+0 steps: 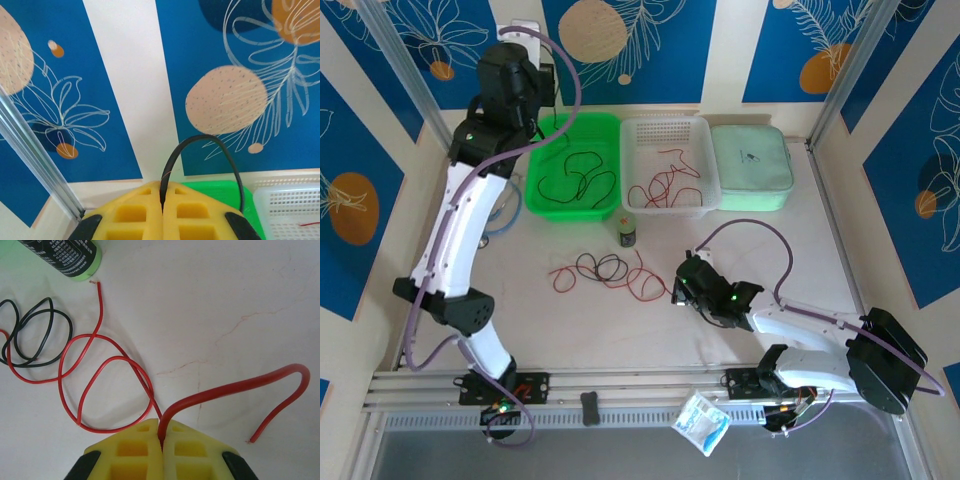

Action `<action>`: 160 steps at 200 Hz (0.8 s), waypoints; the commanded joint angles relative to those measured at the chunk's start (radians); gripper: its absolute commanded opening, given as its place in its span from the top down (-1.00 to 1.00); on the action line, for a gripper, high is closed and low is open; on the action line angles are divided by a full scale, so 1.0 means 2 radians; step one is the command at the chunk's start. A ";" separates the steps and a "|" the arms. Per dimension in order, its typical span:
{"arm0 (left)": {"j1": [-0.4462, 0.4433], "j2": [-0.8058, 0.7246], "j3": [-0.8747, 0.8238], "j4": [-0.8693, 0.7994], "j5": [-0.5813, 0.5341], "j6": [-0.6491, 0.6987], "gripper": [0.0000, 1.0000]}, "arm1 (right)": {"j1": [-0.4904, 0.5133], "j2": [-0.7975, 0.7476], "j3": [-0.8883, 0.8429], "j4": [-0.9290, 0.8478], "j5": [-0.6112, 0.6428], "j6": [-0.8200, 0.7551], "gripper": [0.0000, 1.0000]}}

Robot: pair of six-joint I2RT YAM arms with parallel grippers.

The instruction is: Untangle the cables

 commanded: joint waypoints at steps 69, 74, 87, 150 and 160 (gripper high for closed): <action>0.070 0.116 -0.123 0.073 0.052 -0.088 1.00 | 0.027 -0.012 -0.013 -0.021 0.009 0.042 1.00; 0.072 0.122 -0.129 0.073 0.056 -0.095 1.00 | 0.028 -0.012 -0.012 -0.022 0.009 0.043 1.00; 0.076 0.137 -0.140 0.071 0.067 -0.109 1.00 | 0.029 -0.013 -0.010 -0.025 0.010 0.043 1.00; 0.076 0.177 -0.181 0.025 0.144 -0.176 0.80 | 0.031 -0.019 -0.007 -0.035 0.015 0.053 1.00; 0.075 0.172 -0.194 0.025 0.148 -0.180 0.51 | 0.030 -0.019 -0.004 -0.039 0.016 0.055 1.00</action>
